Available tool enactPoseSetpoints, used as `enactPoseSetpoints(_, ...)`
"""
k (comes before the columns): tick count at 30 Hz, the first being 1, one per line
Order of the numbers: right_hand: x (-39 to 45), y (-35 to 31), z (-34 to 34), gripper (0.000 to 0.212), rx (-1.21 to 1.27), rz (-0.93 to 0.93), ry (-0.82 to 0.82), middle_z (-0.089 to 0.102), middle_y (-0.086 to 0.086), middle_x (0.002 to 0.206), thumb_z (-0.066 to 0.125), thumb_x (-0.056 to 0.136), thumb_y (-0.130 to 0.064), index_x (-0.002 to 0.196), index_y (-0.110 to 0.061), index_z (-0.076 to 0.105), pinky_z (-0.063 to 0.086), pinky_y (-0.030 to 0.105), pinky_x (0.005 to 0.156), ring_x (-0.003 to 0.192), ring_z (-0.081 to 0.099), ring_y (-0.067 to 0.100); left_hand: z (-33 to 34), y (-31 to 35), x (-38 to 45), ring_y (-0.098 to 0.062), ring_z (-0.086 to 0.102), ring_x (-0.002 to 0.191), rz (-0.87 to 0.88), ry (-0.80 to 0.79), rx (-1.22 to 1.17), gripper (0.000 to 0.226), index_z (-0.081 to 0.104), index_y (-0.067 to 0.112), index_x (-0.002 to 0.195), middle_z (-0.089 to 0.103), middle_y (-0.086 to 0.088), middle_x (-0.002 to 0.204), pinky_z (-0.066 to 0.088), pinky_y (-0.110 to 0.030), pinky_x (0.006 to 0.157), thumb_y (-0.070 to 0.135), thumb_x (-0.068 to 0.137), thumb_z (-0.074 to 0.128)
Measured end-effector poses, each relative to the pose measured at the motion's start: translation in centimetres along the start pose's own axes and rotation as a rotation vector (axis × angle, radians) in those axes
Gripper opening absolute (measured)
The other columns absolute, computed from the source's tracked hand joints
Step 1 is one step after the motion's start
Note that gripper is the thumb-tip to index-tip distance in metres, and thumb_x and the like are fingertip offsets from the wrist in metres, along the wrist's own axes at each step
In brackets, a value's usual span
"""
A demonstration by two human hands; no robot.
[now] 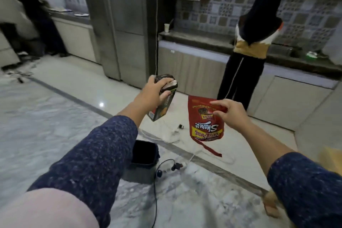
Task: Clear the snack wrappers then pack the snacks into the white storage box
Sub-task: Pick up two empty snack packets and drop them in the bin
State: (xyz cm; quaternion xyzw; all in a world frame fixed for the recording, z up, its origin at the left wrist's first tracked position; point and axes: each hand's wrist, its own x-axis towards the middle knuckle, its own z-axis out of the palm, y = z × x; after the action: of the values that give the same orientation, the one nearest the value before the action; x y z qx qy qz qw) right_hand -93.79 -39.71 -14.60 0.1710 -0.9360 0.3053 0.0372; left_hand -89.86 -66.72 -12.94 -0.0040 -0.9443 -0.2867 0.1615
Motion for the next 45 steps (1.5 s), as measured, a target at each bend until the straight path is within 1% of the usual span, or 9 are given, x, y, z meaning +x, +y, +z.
enactPoseSetpoints(3,5.6,-2.8,5.8,0.035,0.041,-0.047,-0.062,0.065,0.005,0.116,0.067,0.085,-0.011,0.118,-0.021,0.066,0.049,0.031,0.093,0.106,0.06,0.021,-1.8,-6.7,1.6,-0.029,0.048,0.118,-0.089,0.053,-0.004,0.041,0.047,0.03,0.133,0.039,-0.011,0.129,0.037,-0.035,0.106,0.026,0.093,0.055)
enactPoseSetpoints(10,15.4,-6.3,20.4,0.037,0.07,-0.079,-0.205,0.064,0.005,0.12,0.06,0.088,-0.009,0.123,-0.02,0.064,0.042,0.023,0.092,0.11,0.058,0.021,0.0,-20.9,5.9,-0.031,0.047,0.118,-0.307,0.094,-0.072,0.04,0.044,0.028,0.134,0.035,-0.012,0.129,0.037,-0.036,0.107,0.025,0.095,0.051)
enactPoseSetpoints(13,17.7,-5.3,27.7,0.038,0.084,-0.048,-0.274,0.063,0.006,0.12,0.059,0.088,-0.008,0.124,-0.021,0.062,0.043,0.025,0.097,0.111,0.058,0.022,4.5,-26.8,5.6,-0.03,0.045,0.122,-0.39,0.047,-0.123,0.041,0.044,0.024,0.136,0.033,-0.014,0.131,0.031,-0.029,0.107,0.022,0.096,0.051)
enactPoseSetpoints(16,19.3,-3.1,35.6,0.039,0.086,-0.017,-0.349,0.062,0.006,0.121,0.058,0.09,-0.009,0.127,-0.019,0.06,0.038,0.016,0.089,0.111,0.057,0.02,10.1,-32.9,4.9,-0.028,0.044,0.122,-0.461,0.0,-0.165,0.041,0.043,0.023,0.137,0.033,-0.014,0.131,0.029,-0.021,0.102,0.024,0.096,0.05)
enactPoseSetpoints(20,20.7,0.3,44.7,0.042,0.109,0.015,-0.459,0.059,0.006,0.125,0.058,0.089,-0.009,0.13,-0.02,0.057,0.044,0.023,0.091,0.113,0.056,0.021,17.3,-39.8,3.8,-0.024,0.044,0.121,-0.568,-0.053,-0.203,0.043,0.041,0.024,0.138,0.03,-0.012,0.134,0.029,-0.016,0.097,0.023,0.096,0.05)
enactPoseSetpoints(26,22.3,5.0,54.6,0.049,0.086,-0.033,-0.615,0.058,0.008,0.129,0.062,0.086,-0.012,0.133,-0.021,0.053,0.033,0.017,0.092,0.12,0.054,0.022,25.3,-46.7,3.0,-0.02,0.047,0.111,-0.681,-0.116,-0.202,0.045,0.041,0.028,0.135,0.032,-0.004,0.132,0.04,-0.019,0.089,0.027,0.093,0.057)
enactPoseSetpoints(28,22.6,6.2,56.6,0.056,0.064,-0.031,-0.757,0.048,0.006,0.136,0.064,0.085,-0.021,0.138,-0.027,0.047,0.029,0.017,0.096,0.128,0.044,0.019,27.0,-48.1,2.6,-0.024,0.044,0.12,-0.643,-0.197,-0.132,0.05,0.039,0.026,0.139,0.029,-0.009,0.141,0.04,-0.027,0.099,0.029,0.092,0.057)
enactPoseSetpoints(36,27.3,5.2,51.9,0.075,-0.219,-0.069,-0.989,0.016,0.002,0.158,0.059,0.087,-0.042,0.149,-0.021,0.023,0.023,0.035,0.115,0.145,0.019,0.02,23.8,-46.5,7.0,-0.024,0.037,0.133,-0.613,-0.498,0.051,0.056,0.031,0.02,0.144,0.031,-0.007,0.148,0.036,-0.035,0.105,0.036,0.094,0.052)
enactPoseSetpoints(45,38.2,-2.5,30.7,0.075,-0.323,-0.13,-0.665,0.022,0.007,0.155,0.061,0.085,-0.041,0.149,-0.021,0.025,0.032,0.037,0.112,0.141,0.028,0.024,10.2,-34.4,22.8,-0.028,0.035,0.133,-0.41,-0.474,0.288,0.057,0.03,0.021,0.144,0.03,-0.01,0.148,0.036,-0.042,0.108,0.036,0.094,0.051)
